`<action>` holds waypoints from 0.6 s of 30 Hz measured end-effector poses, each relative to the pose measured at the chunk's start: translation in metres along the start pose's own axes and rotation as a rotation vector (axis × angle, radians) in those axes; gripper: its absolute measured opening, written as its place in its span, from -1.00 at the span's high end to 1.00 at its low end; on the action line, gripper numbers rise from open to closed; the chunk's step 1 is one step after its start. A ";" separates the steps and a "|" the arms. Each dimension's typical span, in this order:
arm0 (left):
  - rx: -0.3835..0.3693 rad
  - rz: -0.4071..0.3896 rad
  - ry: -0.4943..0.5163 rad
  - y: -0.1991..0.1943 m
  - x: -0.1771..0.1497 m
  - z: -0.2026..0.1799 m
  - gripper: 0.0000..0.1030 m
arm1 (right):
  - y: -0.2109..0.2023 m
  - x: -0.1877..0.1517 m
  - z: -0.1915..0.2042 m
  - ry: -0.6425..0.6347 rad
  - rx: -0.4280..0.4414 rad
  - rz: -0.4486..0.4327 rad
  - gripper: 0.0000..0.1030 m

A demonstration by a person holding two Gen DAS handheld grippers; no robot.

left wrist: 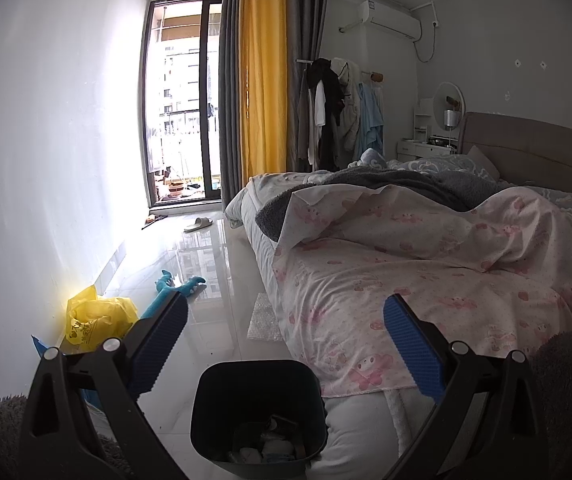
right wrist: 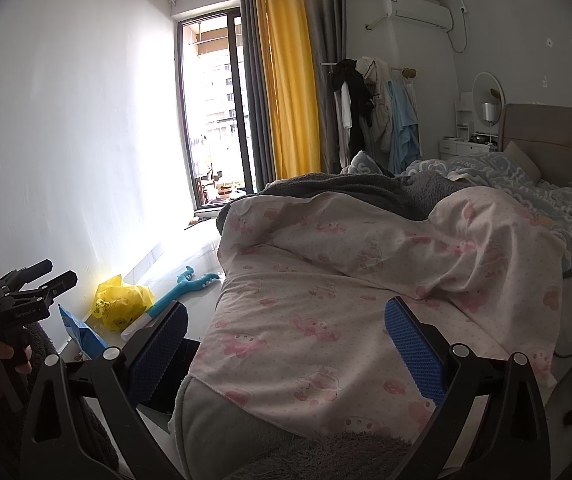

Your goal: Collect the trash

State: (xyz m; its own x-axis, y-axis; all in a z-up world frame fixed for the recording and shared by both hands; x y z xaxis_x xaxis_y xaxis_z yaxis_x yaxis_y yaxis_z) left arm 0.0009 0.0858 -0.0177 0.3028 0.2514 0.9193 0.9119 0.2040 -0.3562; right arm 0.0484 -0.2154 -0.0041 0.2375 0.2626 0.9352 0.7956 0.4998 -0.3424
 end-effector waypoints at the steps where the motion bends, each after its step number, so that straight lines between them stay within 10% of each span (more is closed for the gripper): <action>1: 0.000 0.000 0.000 0.000 0.000 -0.001 -0.94 | 0.000 0.000 0.000 0.000 0.000 0.000 -0.94; 18: 0.004 0.006 -0.001 0.000 -0.002 -0.002 -0.94 | 0.000 0.000 0.000 0.000 0.000 0.001 -0.94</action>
State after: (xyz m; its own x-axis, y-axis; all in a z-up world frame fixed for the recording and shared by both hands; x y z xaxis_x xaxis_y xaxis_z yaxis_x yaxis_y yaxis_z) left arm 0.0014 0.0831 -0.0193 0.3081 0.2540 0.9168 0.9089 0.2061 -0.3625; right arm 0.0486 -0.2154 -0.0039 0.2388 0.2629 0.9348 0.7955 0.4991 -0.3436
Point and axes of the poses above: each gripper's, at about its wrist camera, not at the fingertips, and y roughly the way its jaws point, z to its left, x to its top, the point moved 6 cm from there along y, roughly the way its jaws point, and after that the axes turned 12 degrees about -y, right-handed, at the moved point
